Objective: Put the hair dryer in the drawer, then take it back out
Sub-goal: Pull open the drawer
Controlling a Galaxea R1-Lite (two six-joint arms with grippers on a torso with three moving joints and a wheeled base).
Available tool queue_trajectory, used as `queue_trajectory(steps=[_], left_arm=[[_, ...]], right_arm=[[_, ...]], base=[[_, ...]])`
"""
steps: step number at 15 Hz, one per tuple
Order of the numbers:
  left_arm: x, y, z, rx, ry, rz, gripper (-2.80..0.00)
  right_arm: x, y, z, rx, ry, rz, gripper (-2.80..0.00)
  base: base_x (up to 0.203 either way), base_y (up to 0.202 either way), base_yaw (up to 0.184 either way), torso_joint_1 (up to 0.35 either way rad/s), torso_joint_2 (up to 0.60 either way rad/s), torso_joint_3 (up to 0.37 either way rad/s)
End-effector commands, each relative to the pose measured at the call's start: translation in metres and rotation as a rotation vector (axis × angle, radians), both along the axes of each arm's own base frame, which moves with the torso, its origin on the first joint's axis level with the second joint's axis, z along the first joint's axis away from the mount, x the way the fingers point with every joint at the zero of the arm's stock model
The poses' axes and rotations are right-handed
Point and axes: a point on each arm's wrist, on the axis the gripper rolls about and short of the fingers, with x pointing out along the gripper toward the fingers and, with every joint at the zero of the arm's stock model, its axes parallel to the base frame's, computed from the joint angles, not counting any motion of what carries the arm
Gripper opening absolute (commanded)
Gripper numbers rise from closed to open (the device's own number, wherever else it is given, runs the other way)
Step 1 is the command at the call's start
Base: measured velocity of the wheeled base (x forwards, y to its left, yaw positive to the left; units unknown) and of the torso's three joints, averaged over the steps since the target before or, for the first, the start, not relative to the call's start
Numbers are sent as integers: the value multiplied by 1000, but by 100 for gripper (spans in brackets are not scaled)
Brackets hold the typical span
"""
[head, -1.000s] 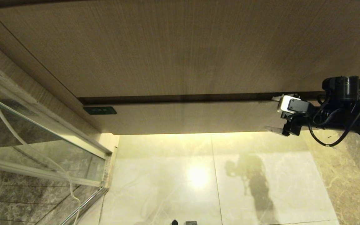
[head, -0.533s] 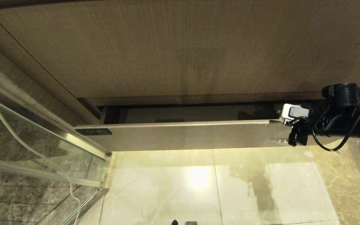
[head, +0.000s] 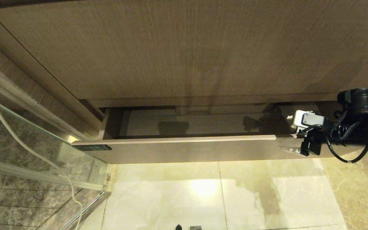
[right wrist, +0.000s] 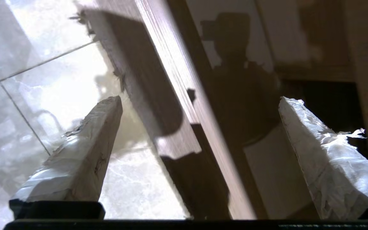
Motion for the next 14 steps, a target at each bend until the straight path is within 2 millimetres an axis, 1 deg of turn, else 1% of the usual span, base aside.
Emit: queue_trajectory(steps=[1, 5, 8, 9, 10, 11, 12, 14], left_arm=[[0, 0, 0, 0, 1, 0, -280], [0, 0, 0, 0, 1, 0, -280], [0, 0, 0, 0, 0, 0, -280], [0, 0, 0, 0, 0, 0, -280], [0, 0, 0, 0, 0, 0, -280], [0, 0, 0, 0, 1, 0, -280], [0, 0, 0, 0, 0, 0, -280], [0, 0, 0, 0, 1, 0, -280]], right_arm=[[-16, 1, 8, -3, -19, 5, 0], [-59, 3, 22, -4, -48, 4, 0], [-84, 4, 33, -7, -52, -3, 0], [-94, 4, 32, -1, -29, -10, 0], [-96, 3, 31, 1, -17, -13, 0], [-101, 3, 30, 29, 16, -32, 0], [-113, 4, 33, 88, 59, -73, 0], [-142, 5, 34, 231, 212, -183, 0]], base=[[0, 0, 0, 0, 0, 0], [0, 0, 0, 0, 0, 0], [0, 0, 0, 0, 0, 0], [0, 0, 0, 0, 0, 0], [0, 0, 0, 0, 0, 0], [0, 0, 0, 0, 0, 0], [0, 0, 0, 0, 0, 0], [0, 0, 0, 0, 0, 0]])
